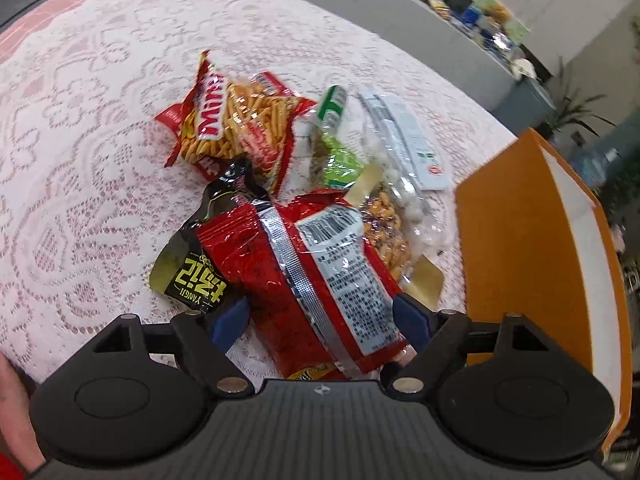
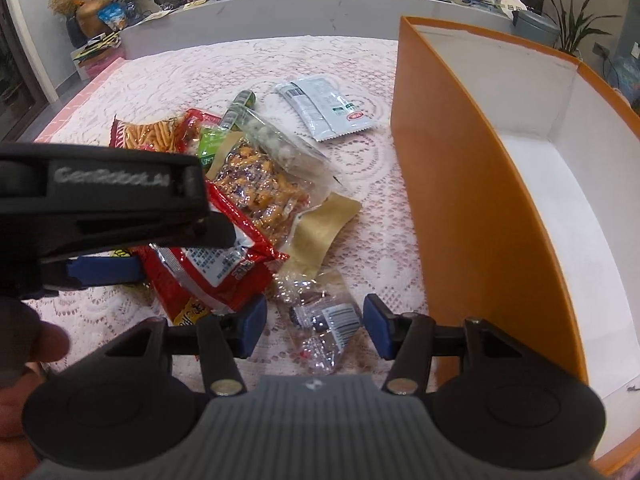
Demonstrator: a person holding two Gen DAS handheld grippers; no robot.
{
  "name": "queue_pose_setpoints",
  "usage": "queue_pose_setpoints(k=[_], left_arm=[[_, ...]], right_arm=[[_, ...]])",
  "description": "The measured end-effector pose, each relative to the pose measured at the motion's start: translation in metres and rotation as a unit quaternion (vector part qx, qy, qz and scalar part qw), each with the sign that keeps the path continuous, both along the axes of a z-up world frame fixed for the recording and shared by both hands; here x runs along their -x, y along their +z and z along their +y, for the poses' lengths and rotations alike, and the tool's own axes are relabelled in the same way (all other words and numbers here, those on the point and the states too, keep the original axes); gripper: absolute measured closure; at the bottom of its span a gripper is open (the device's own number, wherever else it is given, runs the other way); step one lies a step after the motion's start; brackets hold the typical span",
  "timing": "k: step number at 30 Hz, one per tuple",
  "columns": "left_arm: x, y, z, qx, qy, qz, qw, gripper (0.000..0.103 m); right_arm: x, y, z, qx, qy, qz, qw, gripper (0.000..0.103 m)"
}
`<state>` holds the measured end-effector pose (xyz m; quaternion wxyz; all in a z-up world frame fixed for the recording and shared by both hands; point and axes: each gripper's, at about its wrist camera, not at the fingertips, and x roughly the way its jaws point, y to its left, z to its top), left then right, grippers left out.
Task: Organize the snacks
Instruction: 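Grasp the red chip bag with the left tool while the right tool grasps the small clear candy packet, then carry the red chip bag and candy packet over the box with both tools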
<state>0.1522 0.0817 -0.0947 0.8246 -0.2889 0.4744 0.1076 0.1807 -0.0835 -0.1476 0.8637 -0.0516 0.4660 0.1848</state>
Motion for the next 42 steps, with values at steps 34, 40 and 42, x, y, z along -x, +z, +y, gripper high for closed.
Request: queue_pose_setpoints(k=[34,40,42], left_arm=[[0.047,0.019,0.009,-0.052,-0.048,-0.108,0.9916,0.015],[0.066,0.047,0.0,-0.095,-0.057,-0.12,0.9866,0.016],[0.069,0.057,-0.004,-0.109,-0.06,-0.127,0.984,0.016]], right_arm=[[0.014,0.018,-0.021,-0.083,-0.008,-0.027,0.996,0.055],[0.03,0.035,-0.031,-0.096,-0.011,-0.067,0.993,0.055],[0.036,0.041,-0.036,-0.104,-0.013,-0.076,0.992,0.056]])
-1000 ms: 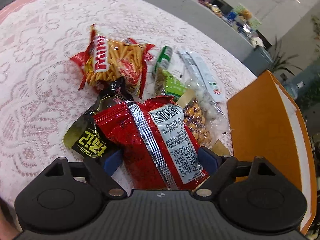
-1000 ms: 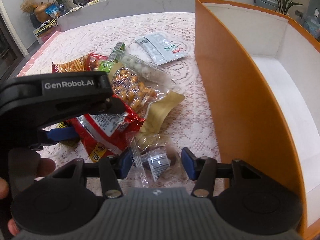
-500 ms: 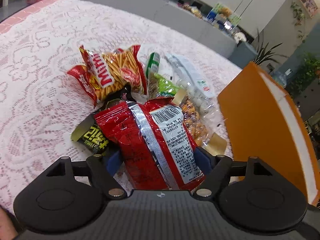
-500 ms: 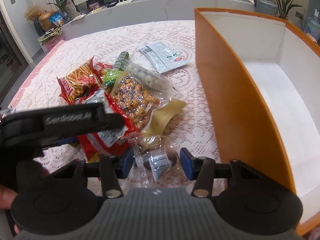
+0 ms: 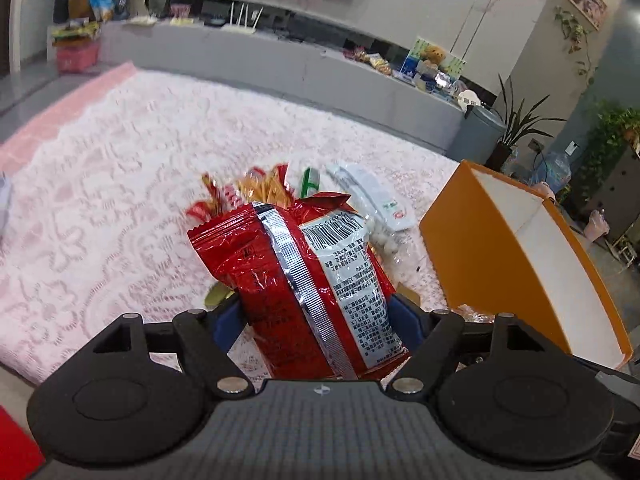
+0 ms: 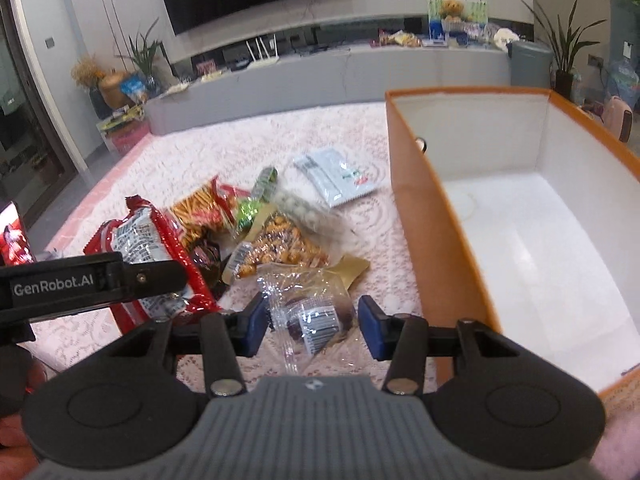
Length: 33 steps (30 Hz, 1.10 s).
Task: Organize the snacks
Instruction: 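Carry the red chip bag and candy packet over the box with both tools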
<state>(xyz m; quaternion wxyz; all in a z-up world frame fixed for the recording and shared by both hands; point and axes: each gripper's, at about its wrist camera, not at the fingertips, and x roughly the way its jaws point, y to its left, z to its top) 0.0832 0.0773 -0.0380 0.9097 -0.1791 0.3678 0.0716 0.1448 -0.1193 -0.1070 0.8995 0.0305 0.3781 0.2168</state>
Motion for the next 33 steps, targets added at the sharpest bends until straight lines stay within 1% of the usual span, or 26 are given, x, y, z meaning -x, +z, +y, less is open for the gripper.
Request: queue_pose_setpoints(k=[3,5,7,11,14,20,25,28,33], left_arm=[[0.002,0.012,-0.009,-0.018,-0.007,-0.013,0.9997,0.016],[0.004,0.019,-0.013,-0.018,-0.013,-0.021,0.9995,0.016],[0.007,0.024,-0.016,-0.018,-0.013,-0.028,0.9994,0.016],[0.009,0.034,-0.018,-0.021,0.001,-0.043,0.9989,0.016],[0.007,0.041,-0.027,-0.037,-0.017,-0.046,0.9981,0.017],[-0.005,0.058,-0.055,-0.058,-0.078,-0.061,0.9934,0.017],[-0.027,0.068,-0.085,-0.065,-0.145,-0.066,0.9851,0.017],[-0.045,0.067,-0.108,-0.076,-0.184,-0.054,0.9785,0.017],[-0.081,0.059,-0.138,-0.071,-0.243,-0.014,0.9674,0.018]], right_arm=[[0.009,0.009,-0.008,-0.01,0.002,-0.019,1.0,0.057],[0.017,0.016,-0.013,-0.018,0.002,-0.028,0.999,0.058],[0.027,0.024,-0.021,-0.016,-0.007,-0.046,0.999,0.058],[0.037,0.038,-0.037,-0.035,-0.016,-0.064,0.997,0.058],[0.041,0.048,-0.045,-0.033,-0.023,-0.08,0.996,0.058],[0.041,0.067,-0.067,-0.015,-0.045,-0.106,0.993,0.058],[0.034,0.074,-0.096,0.007,-0.07,-0.11,0.991,0.058],[0.024,0.075,-0.11,0.029,-0.081,-0.105,0.991,0.058],[0.004,0.073,-0.128,0.085,-0.082,-0.093,0.989,0.058]])
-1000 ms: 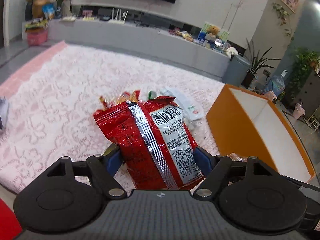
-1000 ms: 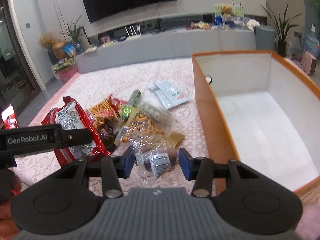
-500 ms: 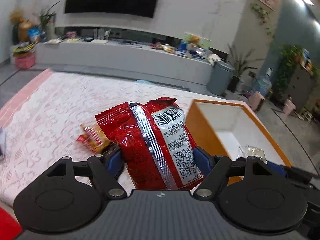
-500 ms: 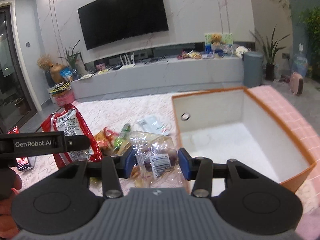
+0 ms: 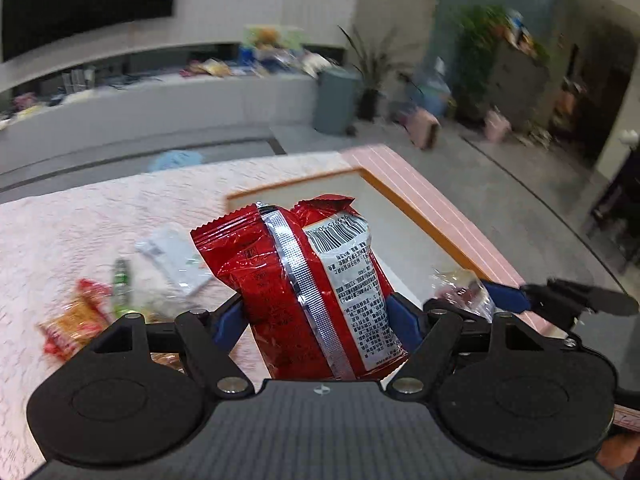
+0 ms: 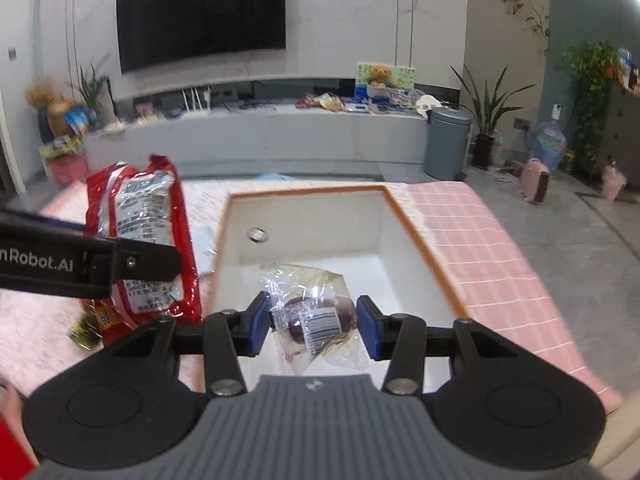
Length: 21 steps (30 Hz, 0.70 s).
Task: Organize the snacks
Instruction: 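Carry the red chip bag and candy packet over the box with both tools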
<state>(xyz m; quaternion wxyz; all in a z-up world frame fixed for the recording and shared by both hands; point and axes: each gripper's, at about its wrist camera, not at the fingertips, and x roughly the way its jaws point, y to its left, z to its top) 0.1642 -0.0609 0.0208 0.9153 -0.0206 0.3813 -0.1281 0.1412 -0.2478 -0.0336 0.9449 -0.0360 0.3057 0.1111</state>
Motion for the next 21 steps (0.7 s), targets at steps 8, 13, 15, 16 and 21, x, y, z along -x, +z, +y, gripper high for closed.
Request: queue_pose_setpoints(k=[8,13,15,16,21], left_arm=[[-0.043,-0.019,-0.033,-0.03,-0.063,0.057,0.996,0.018],[-0.062,-0.035,-0.052,-0.077,-0.093,0.08,0.9895,0.018],[-0.069,-0.042,-0.058,-0.083,-0.103,0.093,0.9869,0.018],[-0.072,-0.047,-0.06,-0.088,-0.108,0.1,0.9852,0.018],[-0.084,-0.066,-0.065,-0.106,-0.114,0.126,0.9799,0.018]], right_arm=[[-0.041,-0.018,-0.024,0.056,0.011,0.059,0.997,0.058],[-0.065,-0.032,-0.033,0.061,0.017,0.102,0.993,0.058],[-0.07,-0.037,-0.034,0.069,0.021,0.114,0.991,0.058],[-0.073,-0.041,-0.034,0.073,0.025,0.121,0.99,0.058],[-0.081,-0.05,-0.03,0.089,0.036,0.146,0.985,0.058]])
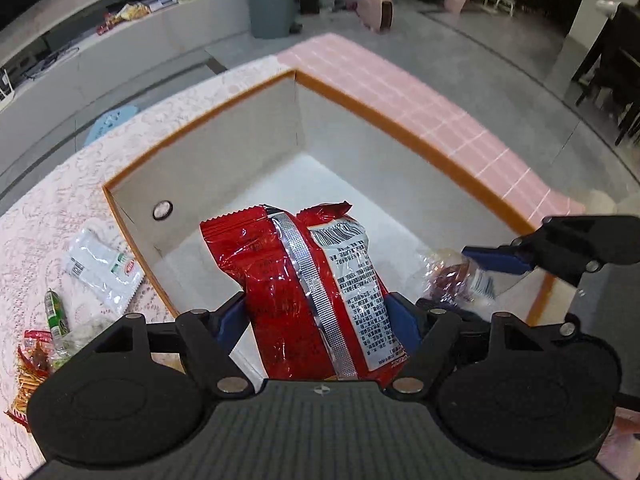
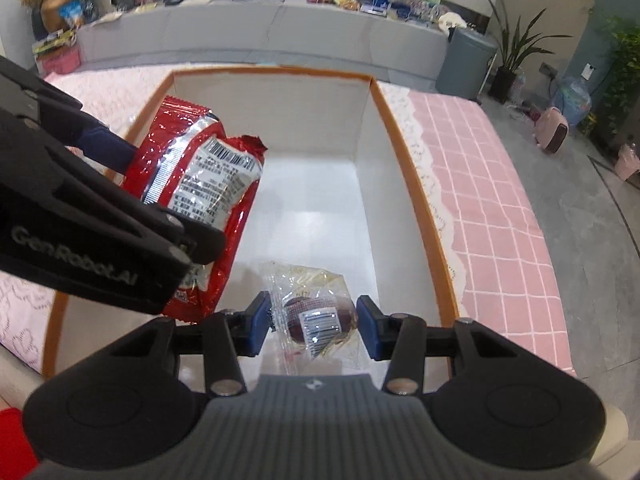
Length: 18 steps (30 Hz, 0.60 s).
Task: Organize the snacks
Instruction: 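Carry the red chip bag and candy packet over the box with both tools, then open both tools to drop the red bag and candy into the box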
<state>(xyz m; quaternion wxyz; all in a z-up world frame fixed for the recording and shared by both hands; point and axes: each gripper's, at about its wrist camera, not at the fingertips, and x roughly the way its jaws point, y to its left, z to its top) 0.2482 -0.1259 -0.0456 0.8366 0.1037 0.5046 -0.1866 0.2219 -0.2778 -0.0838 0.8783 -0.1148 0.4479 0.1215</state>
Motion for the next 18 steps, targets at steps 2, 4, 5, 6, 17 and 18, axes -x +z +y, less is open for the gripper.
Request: queue_pose_setpoints(k=[2,4,5,6,17,18], left_arm=[[-0.002,-0.005,-0.002,-0.004,-0.004,0.008,0.9999,0.018],[-0.004,-0.009,-0.006,-0.01,-0.009,0.014,0.9998,0.018],[-0.004,-0.01,-0.008,-0.015,-0.012,0.014,0.9997,0.018],[-0.004,-0.012,-0.008,-0.019,-0.014,0.012,0.9997,0.018],[0.006,-0.01,-0.02,-0.045,-0.029,-0.018,0.9984,0.016],[0.007,-0.009,-0.021,-0.045,-0.029,-0.02,0.9983,0.014]], right_arm=[[-0.004,-0.003,0.001,0.008,0.005,0.005,1.0,0.058],[-0.006,-0.004,0.006,0.013,0.007,0.011,1.0,0.058],[-0.007,-0.006,0.006,0.014,0.007,0.015,1.0,0.058],[-0.009,-0.008,0.006,0.015,0.008,0.02,1.0,0.057],[-0.016,-0.014,0.007,0.029,0.017,0.045,0.998,0.056],[-0.016,-0.015,0.009,0.03,0.017,0.045,0.998,0.056]])
